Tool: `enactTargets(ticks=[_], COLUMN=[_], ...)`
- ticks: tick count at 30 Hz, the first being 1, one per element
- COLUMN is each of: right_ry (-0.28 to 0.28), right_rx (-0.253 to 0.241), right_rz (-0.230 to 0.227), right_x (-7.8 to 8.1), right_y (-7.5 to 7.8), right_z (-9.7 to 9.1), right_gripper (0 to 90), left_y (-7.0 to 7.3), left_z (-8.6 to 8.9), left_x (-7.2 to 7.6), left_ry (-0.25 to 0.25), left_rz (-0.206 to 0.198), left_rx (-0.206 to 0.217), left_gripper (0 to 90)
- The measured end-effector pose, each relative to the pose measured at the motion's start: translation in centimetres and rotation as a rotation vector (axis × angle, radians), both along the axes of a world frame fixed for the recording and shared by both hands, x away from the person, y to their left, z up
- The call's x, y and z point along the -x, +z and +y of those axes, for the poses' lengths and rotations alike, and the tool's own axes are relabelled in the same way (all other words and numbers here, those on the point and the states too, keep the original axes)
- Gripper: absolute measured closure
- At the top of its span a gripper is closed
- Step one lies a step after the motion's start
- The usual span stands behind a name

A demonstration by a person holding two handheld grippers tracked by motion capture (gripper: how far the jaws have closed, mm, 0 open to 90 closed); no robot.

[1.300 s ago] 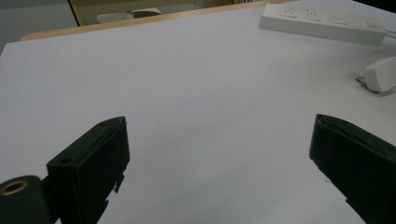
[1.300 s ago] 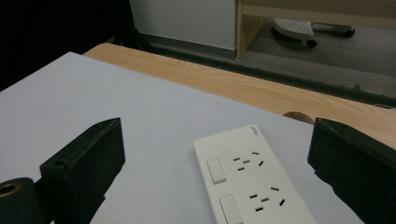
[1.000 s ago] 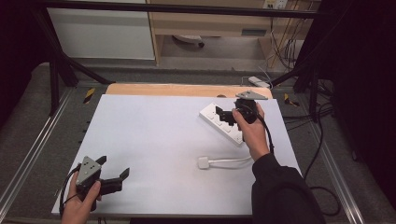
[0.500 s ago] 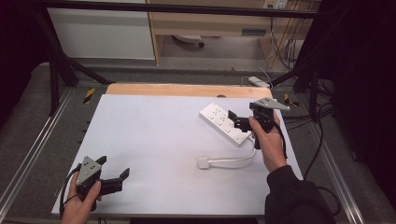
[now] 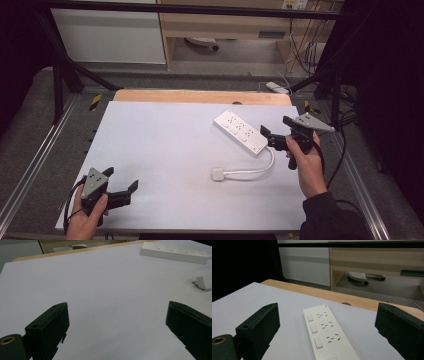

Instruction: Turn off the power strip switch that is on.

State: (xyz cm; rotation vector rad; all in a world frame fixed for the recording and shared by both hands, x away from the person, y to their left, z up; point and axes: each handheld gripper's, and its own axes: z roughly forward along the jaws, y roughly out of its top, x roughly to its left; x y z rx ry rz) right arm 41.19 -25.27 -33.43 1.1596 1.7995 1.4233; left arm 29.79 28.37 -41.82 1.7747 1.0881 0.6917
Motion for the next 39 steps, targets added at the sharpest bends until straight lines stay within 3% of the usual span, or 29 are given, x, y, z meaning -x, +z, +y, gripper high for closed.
enactTargets(ticks=[18,39], right_ry=[-0.054,-0.08], right_rx=[-0.013,0.005], right_rz=[-0.035,-0.044], right_x=[3.8,6.9], right_y=[-1.4,-4.5], right_z=[-4.1,-6.2], right_gripper=[3.4,2.0], left_y=[0.0,0.0], left_z=[0.0,-0.1], left_x=[0.0,0.1], left_ry=[-0.001,0.004], left_rz=[0.0,-0.002], left_rx=[-0.002,0.001], left_gripper=[4.8,4.8])
